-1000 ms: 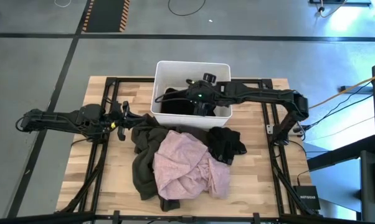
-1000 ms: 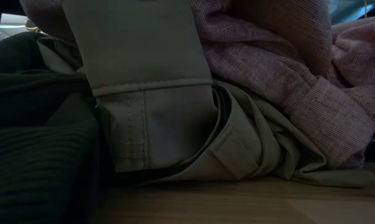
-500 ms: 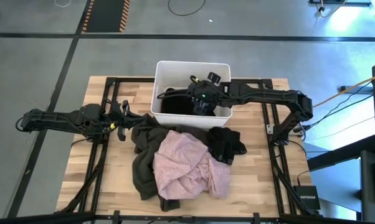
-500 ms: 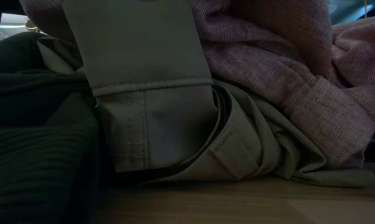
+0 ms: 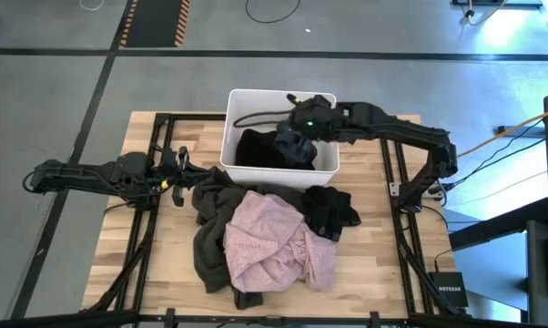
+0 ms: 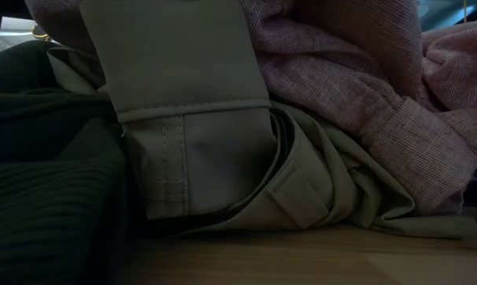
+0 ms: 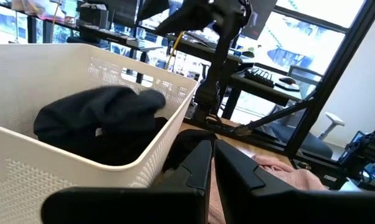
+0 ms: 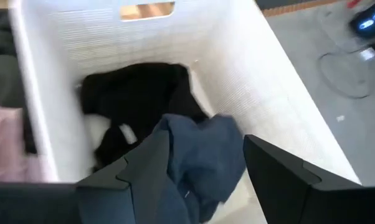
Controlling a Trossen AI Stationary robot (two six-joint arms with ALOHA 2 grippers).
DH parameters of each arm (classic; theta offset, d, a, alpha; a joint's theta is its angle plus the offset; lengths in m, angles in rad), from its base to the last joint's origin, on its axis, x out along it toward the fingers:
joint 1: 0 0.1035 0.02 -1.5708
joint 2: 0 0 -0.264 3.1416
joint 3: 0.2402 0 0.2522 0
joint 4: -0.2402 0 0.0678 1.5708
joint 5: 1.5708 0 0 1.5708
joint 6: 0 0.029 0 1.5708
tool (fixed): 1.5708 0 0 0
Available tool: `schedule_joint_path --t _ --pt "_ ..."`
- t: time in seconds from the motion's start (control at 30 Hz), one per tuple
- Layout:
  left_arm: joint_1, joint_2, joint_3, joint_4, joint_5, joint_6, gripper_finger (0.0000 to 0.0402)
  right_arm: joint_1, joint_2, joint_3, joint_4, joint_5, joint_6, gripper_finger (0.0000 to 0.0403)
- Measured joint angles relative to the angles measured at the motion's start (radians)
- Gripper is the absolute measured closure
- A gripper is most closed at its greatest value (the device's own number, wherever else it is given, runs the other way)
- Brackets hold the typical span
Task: Sort clothes
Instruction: Put the black boxer into the white laundry bin
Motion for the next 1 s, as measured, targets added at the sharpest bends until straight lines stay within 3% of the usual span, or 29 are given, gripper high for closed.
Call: schedule_joint_path --t 0.2,0.5,0.77,1.0 --pt "0.000 0.000 0.000 -0.005 0.000 -0.003 0.0386 0.074 -0.002 0.122 -0.188 -0.039 0.029 0.0178" --pt "0.000 0.000 0.000 -0.004 -0.001 0.015 0.0386 0.328 -0.073 0.141 -0.315 -0.023 0.154 0.0178" --pt "0.000 0.000 0.000 0.002 -0.007 0.029 0.0386 0.613 -0.094 0.132 -0.472 0.141 0.397 0.0178" --pt "0.000 0.000 0.000 0.002 -0.010 0.033 0.0386 0.786 -0.125 -0.062 -0.469 0.264 0.585 0.0178"
